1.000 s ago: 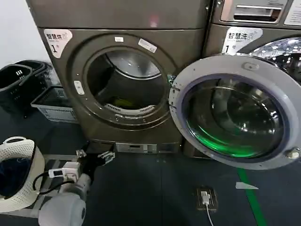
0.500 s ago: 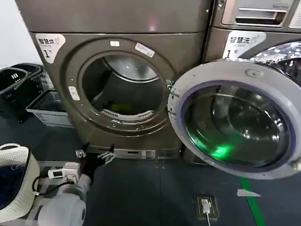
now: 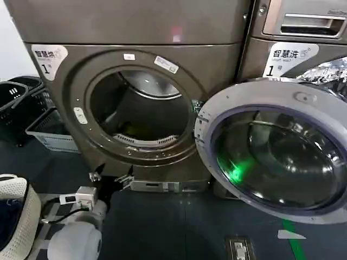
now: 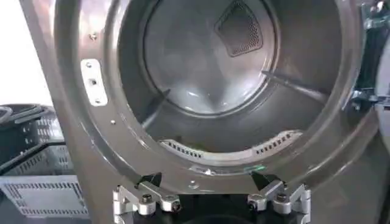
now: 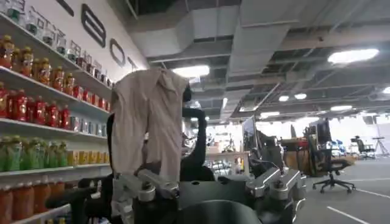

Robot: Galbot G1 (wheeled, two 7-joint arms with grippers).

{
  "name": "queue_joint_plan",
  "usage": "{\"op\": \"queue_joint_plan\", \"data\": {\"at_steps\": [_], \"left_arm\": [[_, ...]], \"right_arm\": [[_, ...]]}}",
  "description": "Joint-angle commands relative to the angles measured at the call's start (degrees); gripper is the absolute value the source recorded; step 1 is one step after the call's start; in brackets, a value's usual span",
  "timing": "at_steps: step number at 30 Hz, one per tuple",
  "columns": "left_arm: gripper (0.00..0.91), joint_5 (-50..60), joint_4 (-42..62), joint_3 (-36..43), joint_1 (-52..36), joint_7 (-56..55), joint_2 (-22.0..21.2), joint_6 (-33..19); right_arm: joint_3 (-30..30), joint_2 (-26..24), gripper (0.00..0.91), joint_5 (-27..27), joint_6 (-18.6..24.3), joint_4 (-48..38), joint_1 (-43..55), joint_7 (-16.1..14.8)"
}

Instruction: Grasp the clothes from the dryer.

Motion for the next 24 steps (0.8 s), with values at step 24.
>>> {"op": "queue_joint_plan", "data": {"at_steps": [24], "left_arm": [[0.907,-0.16,0.49,-0.02,0.11,0.02,0.05,2.81]], "right_arm": [[-0.62,0.83,0.907,-0.16,0.79,0.13,0.2,0.16]]}}
